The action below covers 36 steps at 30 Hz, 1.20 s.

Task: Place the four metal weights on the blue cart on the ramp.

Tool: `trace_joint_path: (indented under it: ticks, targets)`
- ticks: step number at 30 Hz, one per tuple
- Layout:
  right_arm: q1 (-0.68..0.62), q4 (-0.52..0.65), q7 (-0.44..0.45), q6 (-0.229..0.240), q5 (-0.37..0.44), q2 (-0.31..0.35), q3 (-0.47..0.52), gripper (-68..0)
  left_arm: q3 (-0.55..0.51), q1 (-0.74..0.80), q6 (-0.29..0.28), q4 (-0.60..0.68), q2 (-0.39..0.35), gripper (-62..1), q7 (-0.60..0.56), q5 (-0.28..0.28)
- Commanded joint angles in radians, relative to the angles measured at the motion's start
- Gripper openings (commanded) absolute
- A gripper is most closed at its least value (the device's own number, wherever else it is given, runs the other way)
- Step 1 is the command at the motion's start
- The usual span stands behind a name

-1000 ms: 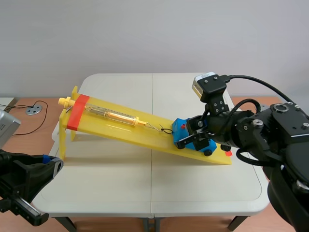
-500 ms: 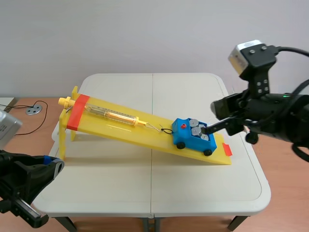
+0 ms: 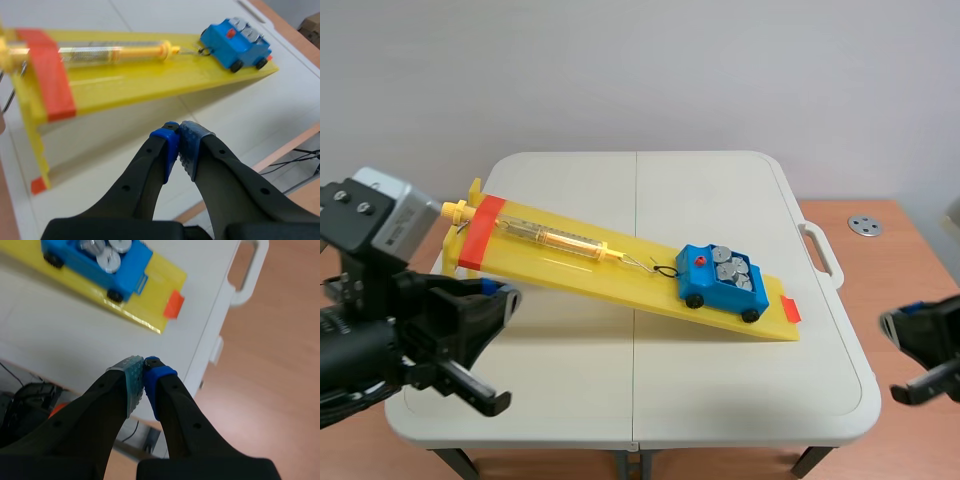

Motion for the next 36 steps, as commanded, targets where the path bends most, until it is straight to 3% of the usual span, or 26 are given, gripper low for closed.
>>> trace_joint_path:
  ticks: [1,6,11,20,26,36]
  targets:
    - [-0.041,0.111,0.090,0.058,0.089,0.050,0.051,-66.9,0.060,-0.059,-0.046,0.119,0.024,-58.2,-0.097,0.027]
    - [-0.190,0.111,0.089,0.127,0.093,0.049,0.123,-66.9,0.132,-0.142,-0.017,0.110,0.070,-58.2,-0.100,0.159]
    - [-0.340,0.111,0.095,0.170,0.097,0.049,0.182,-66.9,0.163,-0.227,0.042,0.063,0.100,-58.2,-0.101,0.229]
    - [-0.530,0.111,0.107,0.178,0.097,0.039,0.253,-66.9,0.166,-0.323,0.099,-0.061,0.114,-58.2,-0.108,0.264]
    - [-0.548,0.111,0.119,0.200,0.097,0.004,0.283,-66.9,0.166,-0.373,0.162,-0.136,0.128,-58.2,-0.109,0.323]
    - [-0.548,0.111,0.121,0.202,0.097,-0.003,0.283,-66.9,0.166,-0.434,0.211,-0.220,0.147,-58.2,-0.109,0.360]
